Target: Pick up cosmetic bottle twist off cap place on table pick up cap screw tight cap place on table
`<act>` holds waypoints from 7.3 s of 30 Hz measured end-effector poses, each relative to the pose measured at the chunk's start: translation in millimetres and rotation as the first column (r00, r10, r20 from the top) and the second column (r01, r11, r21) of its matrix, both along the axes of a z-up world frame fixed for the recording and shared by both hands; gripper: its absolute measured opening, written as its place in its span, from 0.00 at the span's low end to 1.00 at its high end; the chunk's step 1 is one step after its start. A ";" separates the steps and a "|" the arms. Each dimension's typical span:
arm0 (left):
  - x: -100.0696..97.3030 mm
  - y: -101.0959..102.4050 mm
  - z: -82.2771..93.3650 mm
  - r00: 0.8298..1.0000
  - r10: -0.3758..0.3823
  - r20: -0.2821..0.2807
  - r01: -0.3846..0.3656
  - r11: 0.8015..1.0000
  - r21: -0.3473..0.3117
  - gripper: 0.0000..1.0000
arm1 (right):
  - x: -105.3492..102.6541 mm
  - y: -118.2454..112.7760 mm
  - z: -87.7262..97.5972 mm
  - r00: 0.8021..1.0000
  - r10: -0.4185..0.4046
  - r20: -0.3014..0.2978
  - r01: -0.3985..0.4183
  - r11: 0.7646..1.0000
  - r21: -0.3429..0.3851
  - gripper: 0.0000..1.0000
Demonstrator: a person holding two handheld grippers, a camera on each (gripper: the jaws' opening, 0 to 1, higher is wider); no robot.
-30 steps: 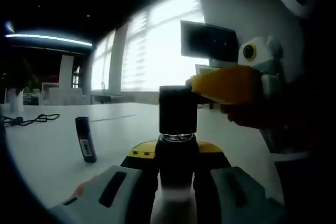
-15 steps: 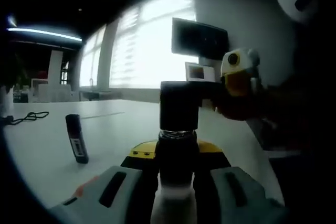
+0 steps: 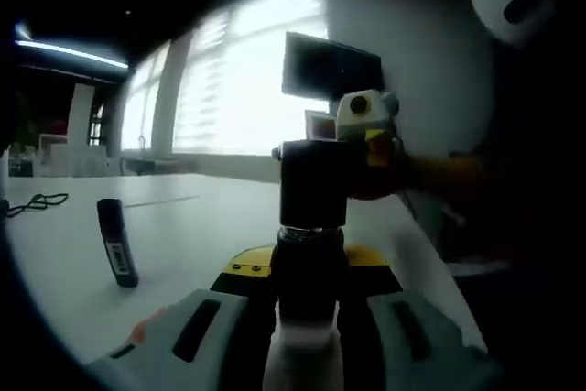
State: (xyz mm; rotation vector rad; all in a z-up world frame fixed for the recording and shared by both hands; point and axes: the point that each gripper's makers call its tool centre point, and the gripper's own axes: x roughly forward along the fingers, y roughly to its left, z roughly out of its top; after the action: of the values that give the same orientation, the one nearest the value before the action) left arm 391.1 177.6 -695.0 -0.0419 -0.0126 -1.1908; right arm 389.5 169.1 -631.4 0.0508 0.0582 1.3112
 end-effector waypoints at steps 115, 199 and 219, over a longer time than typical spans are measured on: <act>15.8 8.4 -0.4 0.991 0.134 0.020 -0.134 0.991 0.010 0.15 | 9.4 48.7 -23.6 0.940 -0.339 0.031 0.340 0.940 -0.028 0.14; 31.1 24.9 26.6 0.962 0.270 0.046 -0.267 0.962 -0.057 0.15 | 1.8 50.9 9.0 0.787 -0.606 0.112 0.609 0.793 0.011 0.21; 1.6 9.9 33.9 0.990 0.127 0.062 -0.126 0.992 -0.017 0.15 | -19.5 34.6 21.3 0.989 -0.062 0.137 0.070 0.996 -0.053 0.28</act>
State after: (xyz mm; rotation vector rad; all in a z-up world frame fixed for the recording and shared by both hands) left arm 392.7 187.6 -661.1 -0.0148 -0.0779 -1.0653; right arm 370.0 203.7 -610.1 -0.0846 -0.0208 1.2432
